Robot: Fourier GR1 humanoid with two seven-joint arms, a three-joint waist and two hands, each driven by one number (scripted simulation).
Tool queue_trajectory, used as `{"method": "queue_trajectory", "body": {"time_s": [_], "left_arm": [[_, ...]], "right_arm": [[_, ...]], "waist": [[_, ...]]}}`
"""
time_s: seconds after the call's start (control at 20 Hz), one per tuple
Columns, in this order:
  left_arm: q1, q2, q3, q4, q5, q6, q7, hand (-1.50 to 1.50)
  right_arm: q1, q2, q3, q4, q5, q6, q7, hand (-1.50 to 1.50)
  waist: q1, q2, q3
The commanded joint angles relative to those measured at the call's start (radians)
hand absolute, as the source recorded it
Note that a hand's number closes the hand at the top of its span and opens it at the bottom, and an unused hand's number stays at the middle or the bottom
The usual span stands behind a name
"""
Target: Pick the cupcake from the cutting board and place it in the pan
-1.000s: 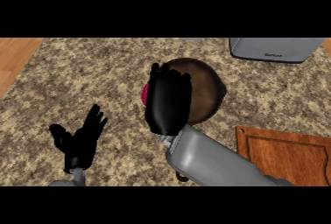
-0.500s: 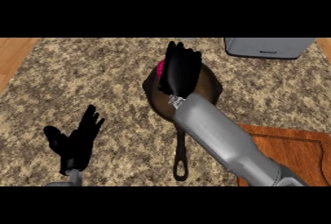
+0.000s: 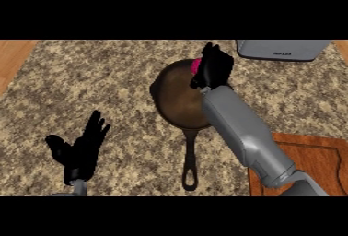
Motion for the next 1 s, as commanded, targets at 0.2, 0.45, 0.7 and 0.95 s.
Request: {"method": "queue_trajectory", "body": {"time_s": [0.2, 0.45, 0.7, 0.95], "left_arm": [[0.011, -0.016, -0.002, 0.022, -0.01, 0.016, -0.002, 0.0], [0.023, -0.001, 0.0, -0.003, 0.003, -0.004, 0.016, 0.0], [0.004, -0.017, -0.014, 0.007, -0.018, 0.016, 0.014, 0.0], [0.029, 0.004, 0.02, -0.011, 0.008, 0.011, 0.032, 0.0]], "right_arm": [[-0.005, -0.002, -0.124, 0.237, -0.099, -0.17, -0.246, -1.5], [0.022, 0.011, -0.23, 0.126, -0.245, -0.31, -0.452, -1.5], [0.046, 0.011, -0.353, -0.003, -0.499, -0.311, -0.661, -1.5], [0.117, 0.011, -0.446, -0.144, -0.764, -0.192, -0.881, -1.5]], "waist": [[0.006, 0.008, -0.001], [0.007, 0.006, 0.002], [0.004, 0.005, 0.003], [-0.023, -0.011, 0.002]]}}
